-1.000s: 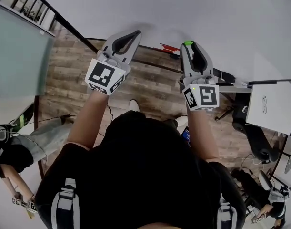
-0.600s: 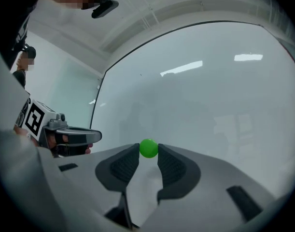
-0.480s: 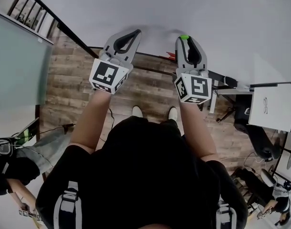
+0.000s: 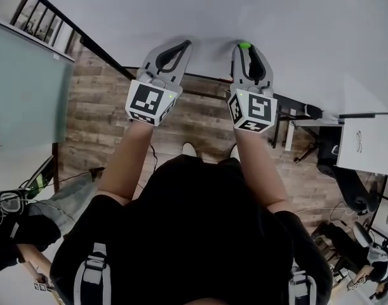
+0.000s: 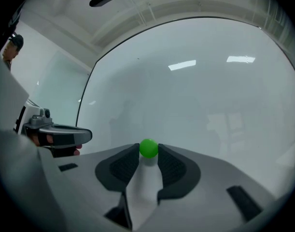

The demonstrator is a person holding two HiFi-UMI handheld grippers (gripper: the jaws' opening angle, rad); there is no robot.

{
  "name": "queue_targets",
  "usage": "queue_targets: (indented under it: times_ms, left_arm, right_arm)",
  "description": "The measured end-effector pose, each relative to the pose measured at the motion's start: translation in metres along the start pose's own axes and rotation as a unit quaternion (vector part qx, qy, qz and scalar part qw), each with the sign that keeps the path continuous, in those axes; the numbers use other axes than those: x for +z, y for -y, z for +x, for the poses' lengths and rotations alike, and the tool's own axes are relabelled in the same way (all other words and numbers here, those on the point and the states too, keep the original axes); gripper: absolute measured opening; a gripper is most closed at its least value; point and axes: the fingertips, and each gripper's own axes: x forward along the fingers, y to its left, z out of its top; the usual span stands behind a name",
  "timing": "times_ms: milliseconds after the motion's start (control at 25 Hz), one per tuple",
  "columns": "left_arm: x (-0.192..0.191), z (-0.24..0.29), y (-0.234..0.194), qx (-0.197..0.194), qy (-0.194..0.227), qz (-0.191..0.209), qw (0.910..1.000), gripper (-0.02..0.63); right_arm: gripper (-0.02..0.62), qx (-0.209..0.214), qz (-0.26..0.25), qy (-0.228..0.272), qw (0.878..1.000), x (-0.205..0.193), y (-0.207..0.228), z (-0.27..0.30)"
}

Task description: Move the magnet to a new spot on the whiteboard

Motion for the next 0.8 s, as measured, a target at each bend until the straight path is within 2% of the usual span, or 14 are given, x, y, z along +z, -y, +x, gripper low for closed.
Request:
queue_targets:
  times_ms: [280, 520, 800]
  left_arm:
    - [-0.004, 0.003, 0.004, -0.014, -0.002, -0.004, 0.9999, 0.005]
    - [-0.011, 0.004, -0.009, -0.021, -0.001, -0.012, 0.9997, 0.005]
    - [-0.011, 0.003, -0.012, -0.025, 0.003, -0.016, 0.9995, 0.005]
  right_arm:
    - [0.12, -0.027, 0.002, -0.008, 1.0, -0.009, 0.004, 0.005]
    - [0.12, -0.051, 0.0, -0.01, 0.999, -0.012, -0.001, 0.016]
    - [0.13, -0.049, 0.002, -0.008, 0.999, -0.01, -0.004, 0.014]
